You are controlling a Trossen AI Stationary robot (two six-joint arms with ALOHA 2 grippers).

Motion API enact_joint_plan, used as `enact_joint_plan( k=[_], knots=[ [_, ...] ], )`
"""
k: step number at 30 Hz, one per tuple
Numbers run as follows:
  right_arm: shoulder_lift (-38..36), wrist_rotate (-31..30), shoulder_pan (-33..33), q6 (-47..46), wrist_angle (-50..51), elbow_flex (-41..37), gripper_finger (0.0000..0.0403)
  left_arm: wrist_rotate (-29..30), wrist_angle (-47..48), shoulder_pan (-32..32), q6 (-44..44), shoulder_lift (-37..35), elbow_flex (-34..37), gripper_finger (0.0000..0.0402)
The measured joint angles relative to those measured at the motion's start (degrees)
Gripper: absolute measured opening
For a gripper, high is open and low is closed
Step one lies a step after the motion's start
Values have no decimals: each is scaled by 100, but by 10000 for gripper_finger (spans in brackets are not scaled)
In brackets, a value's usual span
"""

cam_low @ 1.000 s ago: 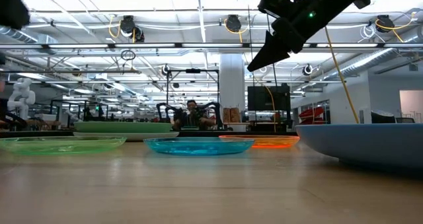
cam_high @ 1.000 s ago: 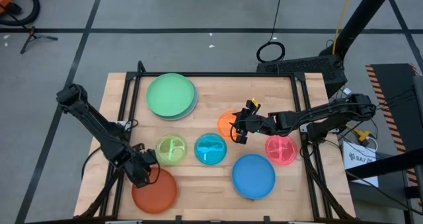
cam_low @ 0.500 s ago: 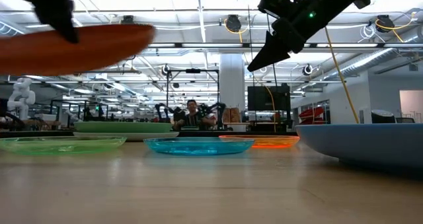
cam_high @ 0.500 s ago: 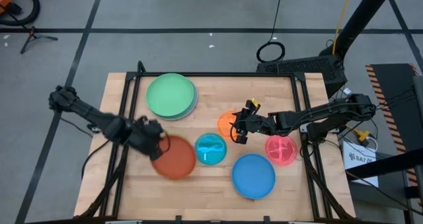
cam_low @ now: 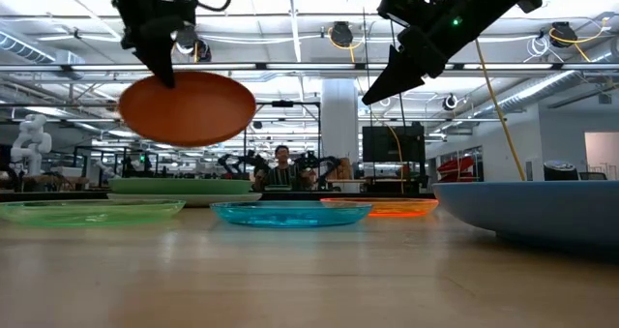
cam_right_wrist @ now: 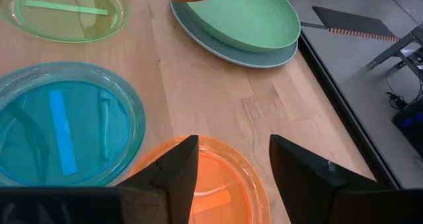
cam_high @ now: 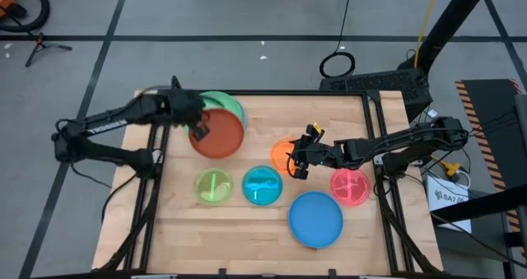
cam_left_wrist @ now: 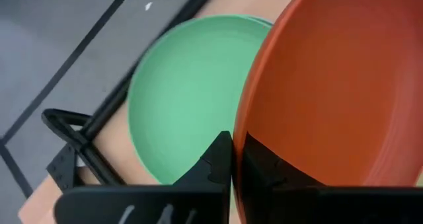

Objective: Stack plastic plates
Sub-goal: Stack the orange plate on top of the green plate

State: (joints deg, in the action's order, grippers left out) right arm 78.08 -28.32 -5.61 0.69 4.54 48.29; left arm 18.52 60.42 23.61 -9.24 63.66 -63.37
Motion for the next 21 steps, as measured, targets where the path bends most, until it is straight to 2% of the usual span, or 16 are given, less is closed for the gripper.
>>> enact_joint_plan(
  k=[5, 10, 16, 21],
  knots=[
    [0, 1, 0, -83, 0, 0, 178, -566, -337, 1365, 797, 112, -4, 12],
    [0, 2, 0, -107, 0, 0, 178, -1079, -452, 2306, 1311, 474, -4, 12],
    [0, 2, 0, -109, 0, 0, 178, -1110, -550, 2898, 1688, 1060, -4, 12],
    [0, 2, 0, -109, -2, 0, 178, -1123, -782, 3101, 1857, 1448, -4, 12]
  ],
)
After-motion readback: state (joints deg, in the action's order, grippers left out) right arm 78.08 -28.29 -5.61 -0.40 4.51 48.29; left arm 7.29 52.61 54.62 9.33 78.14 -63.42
